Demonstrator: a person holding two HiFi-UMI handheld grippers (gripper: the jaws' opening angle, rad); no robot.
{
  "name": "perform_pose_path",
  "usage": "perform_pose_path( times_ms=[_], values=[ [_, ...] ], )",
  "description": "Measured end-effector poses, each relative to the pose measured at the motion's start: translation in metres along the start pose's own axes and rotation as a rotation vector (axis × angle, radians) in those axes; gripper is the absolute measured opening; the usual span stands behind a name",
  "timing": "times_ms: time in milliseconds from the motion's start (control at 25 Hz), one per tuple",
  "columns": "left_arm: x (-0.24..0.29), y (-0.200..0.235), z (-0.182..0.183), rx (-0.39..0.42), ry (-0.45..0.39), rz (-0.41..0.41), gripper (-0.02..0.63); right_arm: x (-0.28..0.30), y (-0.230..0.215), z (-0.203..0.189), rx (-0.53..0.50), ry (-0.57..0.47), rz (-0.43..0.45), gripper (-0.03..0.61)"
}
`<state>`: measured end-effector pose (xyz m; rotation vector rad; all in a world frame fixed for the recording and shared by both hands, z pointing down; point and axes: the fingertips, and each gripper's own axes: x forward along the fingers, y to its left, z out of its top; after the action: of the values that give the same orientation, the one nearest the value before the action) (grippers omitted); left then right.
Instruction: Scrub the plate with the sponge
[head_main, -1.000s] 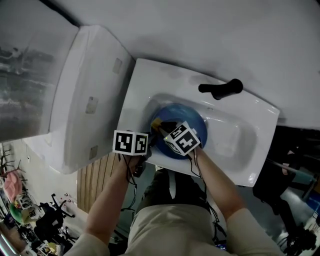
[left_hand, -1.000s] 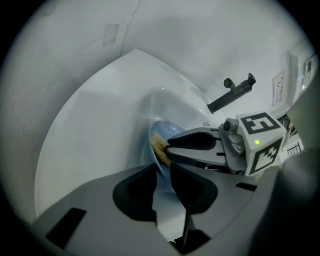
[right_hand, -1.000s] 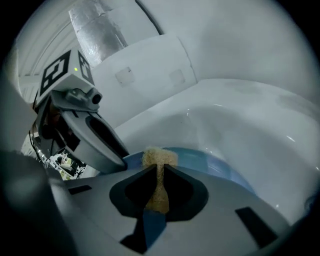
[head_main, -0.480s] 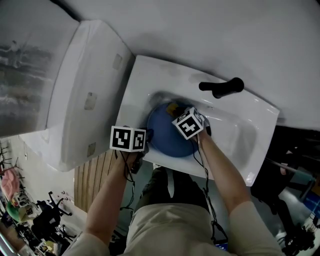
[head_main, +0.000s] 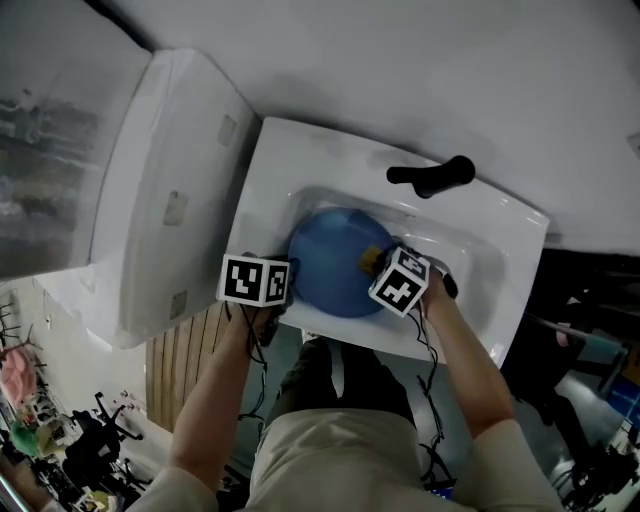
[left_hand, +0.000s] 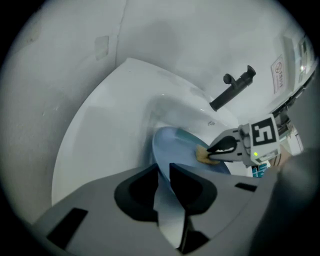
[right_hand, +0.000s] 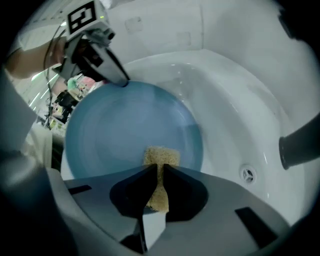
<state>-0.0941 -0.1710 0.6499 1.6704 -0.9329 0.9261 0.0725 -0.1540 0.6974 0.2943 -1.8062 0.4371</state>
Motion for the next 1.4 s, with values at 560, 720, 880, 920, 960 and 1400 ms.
perform_pose_path(
  times_ms=[560,720,880,920,960,1400],
  values=[
    [-0.001,0.002,0.0,0.001,-0.017,0.007,0.08,-0.003,0.084,0.108,0.007,-0.289,0.367,0.054],
    [-0.001,0.001,-0.001,-0.002,-0.016,0.001,0.078,0.016,0.047,0.129,0.073,-0.334,0.235,0.054],
    [-0.001,0.001,0.0,0.016,-0.017,0.014,0.08,0.035,0.003,0.137,0.142,-0.376,0.102,0.052],
    [-0.001,0.001,-0.001,0.026,-0.016,0.02,0.081,0.038,-0.007,0.135,0.155,-0.376,0.08,0.052],
    [-0.001,0.002,-0.001,0.034,-0.016,0.025,0.081,0.04,-0.016,0.13,0.164,-0.371,0.056,0.052],
    [0.002,0.0,0.0,0.018,-0.016,-0.009,0.063,0.026,-0.026,0.012,0.148,-0.125,0.006,0.055]
  ],
)
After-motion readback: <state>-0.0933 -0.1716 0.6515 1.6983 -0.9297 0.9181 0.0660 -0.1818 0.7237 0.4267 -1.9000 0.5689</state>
